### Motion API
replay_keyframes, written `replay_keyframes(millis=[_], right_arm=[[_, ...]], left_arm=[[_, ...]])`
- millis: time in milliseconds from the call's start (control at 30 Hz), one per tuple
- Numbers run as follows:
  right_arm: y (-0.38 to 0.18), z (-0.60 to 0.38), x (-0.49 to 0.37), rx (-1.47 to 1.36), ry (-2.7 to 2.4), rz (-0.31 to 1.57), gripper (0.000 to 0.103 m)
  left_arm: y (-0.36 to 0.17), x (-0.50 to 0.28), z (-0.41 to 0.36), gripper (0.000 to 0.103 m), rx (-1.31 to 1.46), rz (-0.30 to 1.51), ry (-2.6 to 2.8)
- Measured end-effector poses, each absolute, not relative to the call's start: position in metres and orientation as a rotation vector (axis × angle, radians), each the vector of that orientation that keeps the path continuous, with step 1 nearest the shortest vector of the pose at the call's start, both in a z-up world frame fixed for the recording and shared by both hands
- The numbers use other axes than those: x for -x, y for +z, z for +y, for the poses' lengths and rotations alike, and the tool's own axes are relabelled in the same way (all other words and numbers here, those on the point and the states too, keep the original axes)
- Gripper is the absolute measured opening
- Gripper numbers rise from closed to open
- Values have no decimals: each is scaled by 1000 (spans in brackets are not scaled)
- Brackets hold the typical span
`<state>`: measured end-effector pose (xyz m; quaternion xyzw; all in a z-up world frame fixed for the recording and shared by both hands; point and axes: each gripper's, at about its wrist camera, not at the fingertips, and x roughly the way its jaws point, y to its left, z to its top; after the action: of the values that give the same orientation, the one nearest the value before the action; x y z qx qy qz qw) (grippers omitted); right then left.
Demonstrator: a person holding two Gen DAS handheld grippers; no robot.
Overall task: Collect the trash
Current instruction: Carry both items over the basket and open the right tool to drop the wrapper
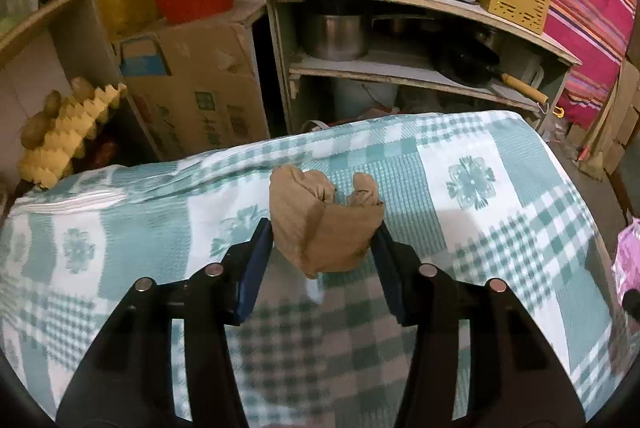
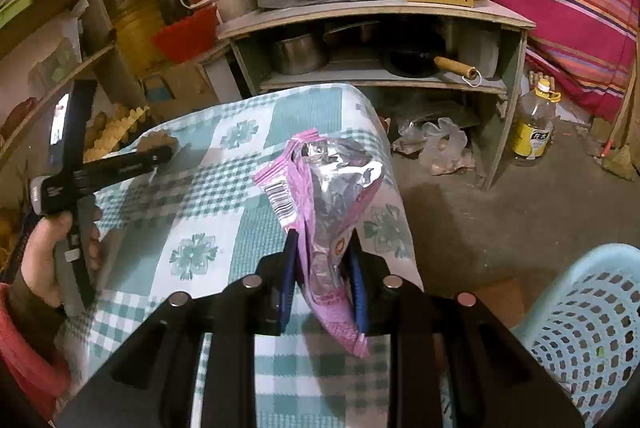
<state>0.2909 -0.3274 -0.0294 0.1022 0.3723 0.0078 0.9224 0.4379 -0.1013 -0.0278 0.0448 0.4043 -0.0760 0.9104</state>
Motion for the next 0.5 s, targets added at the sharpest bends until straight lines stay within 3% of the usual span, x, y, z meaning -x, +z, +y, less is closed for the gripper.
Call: replay_keyframes(millis=[500], right_arm=[[8, -357, -206, -239, -2, 710, 24]], left_arm=[[33, -278, -106, 49, -132, 696, -197]])
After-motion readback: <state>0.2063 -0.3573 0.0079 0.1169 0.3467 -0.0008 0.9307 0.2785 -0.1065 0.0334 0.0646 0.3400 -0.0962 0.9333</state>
